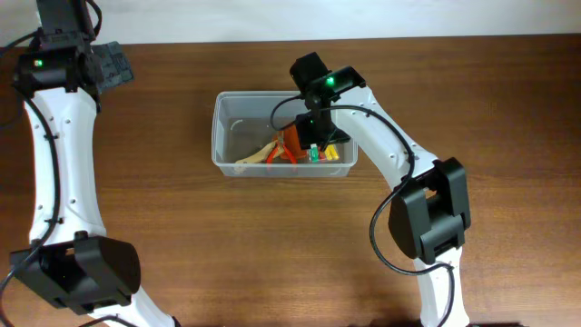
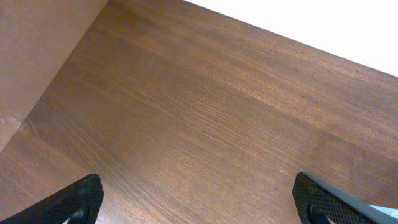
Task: Pack container
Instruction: 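Lift the plug pack and carry it left into the container, then release the plug pack and lift the right gripper away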
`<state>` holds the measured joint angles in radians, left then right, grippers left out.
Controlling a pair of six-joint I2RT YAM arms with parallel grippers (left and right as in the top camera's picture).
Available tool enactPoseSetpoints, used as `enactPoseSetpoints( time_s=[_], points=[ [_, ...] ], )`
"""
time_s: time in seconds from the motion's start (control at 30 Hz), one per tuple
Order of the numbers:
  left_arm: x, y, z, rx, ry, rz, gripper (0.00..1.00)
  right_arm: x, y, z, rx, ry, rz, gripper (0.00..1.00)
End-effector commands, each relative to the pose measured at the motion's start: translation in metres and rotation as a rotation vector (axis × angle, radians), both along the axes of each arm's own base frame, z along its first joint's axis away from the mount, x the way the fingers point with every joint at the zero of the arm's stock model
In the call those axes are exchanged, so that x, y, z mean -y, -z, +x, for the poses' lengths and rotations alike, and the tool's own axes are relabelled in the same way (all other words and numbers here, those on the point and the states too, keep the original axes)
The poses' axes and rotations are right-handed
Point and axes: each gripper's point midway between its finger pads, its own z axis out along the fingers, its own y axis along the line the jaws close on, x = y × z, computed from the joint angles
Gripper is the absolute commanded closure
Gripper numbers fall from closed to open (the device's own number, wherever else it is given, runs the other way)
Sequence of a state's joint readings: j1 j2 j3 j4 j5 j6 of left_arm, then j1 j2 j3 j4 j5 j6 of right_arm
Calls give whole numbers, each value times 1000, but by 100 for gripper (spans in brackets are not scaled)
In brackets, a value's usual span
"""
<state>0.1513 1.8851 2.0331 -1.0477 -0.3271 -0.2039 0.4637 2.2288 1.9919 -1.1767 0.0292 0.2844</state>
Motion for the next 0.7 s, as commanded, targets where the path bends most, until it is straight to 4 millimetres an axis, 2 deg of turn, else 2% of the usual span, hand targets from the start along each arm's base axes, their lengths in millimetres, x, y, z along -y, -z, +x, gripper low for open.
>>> enactPoseSetpoints(
  time_s=[0.0,0.13,0.5,0.57,0.67],
  points=[
    [-2,-7,-1,22,-17,3,1,9,-4,7,44,16,-46,38],
    [-2,-7,-1,22,-18,3,1,9,-4,7,44,16,-45,26],
    [-2,-7,-1,22,-18,3,1,11,-7,10,50,23,-42,24],
    [-2,-7,-1,22,-17,3,1,19,-17,15,57,44,-38,24],
    [-2,-7,-1,22,-18,3,1,44,-49,25,70,100,-34,24]
  ],
)
